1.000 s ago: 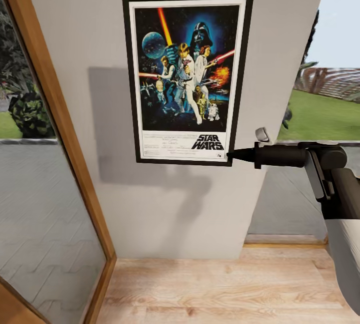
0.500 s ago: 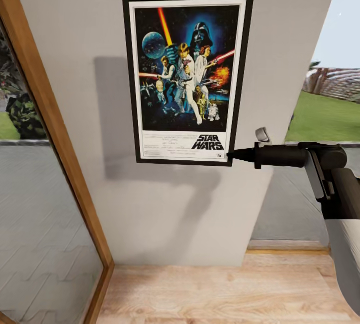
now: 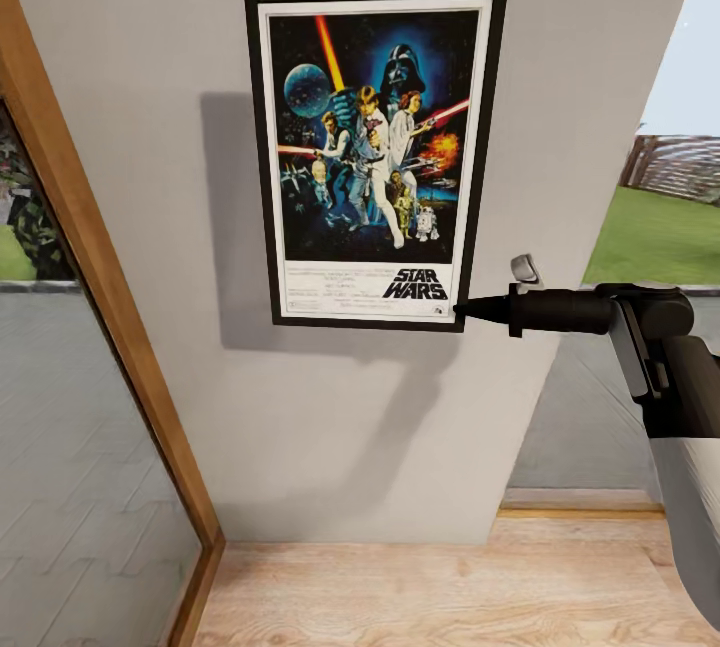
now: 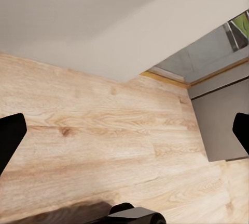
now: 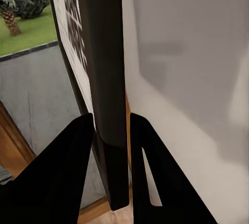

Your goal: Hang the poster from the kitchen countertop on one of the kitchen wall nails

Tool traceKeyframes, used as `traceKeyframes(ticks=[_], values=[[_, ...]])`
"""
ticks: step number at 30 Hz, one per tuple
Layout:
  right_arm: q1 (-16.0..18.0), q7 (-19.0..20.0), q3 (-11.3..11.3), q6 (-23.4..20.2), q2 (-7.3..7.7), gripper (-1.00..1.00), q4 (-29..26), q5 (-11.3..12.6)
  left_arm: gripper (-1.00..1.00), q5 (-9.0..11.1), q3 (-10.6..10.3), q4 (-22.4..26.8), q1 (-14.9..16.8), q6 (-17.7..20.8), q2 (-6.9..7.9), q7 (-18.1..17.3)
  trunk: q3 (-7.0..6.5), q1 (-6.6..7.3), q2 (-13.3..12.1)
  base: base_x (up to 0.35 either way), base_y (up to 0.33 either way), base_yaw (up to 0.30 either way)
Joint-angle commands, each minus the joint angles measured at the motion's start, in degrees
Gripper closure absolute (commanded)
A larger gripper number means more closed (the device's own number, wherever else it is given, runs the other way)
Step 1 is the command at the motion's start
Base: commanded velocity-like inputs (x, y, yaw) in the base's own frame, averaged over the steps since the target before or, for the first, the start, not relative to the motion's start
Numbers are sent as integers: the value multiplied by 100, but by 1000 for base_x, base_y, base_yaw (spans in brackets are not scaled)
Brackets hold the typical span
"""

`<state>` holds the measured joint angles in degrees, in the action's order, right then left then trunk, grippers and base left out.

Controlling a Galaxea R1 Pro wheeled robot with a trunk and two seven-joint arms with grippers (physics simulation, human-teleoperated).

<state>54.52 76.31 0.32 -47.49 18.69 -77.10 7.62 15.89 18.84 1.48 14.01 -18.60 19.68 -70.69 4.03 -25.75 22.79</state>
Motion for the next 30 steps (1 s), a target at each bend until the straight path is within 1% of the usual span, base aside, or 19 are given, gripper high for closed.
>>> traceKeyframes(ticks=[1,5,12,15,30], values=[[6,6,3,-50,3,100,2,29,-100,-16,23,-6,6,-29,1,-15,13,-4,13,3,0,0],[6,6,3,-50,3,100,2,31,-100,-16,23,-3,6,-29,1,-15,13,-4,13,30,0,0],[6,6,3,-50,3,100,2,31,-100,-16,23,1,6,-29,1,-15,13,-4,13,222,0,0],[6,6,3,-50,3,100,2,30,-100,-16,23,-3,6,-29,1,-15,13,-4,13,110,0,0],[6,6,3,-50,3,100,2,29,-100,-16,23,0,6,-29,1,-15,13,-4,13,17,0,0]])
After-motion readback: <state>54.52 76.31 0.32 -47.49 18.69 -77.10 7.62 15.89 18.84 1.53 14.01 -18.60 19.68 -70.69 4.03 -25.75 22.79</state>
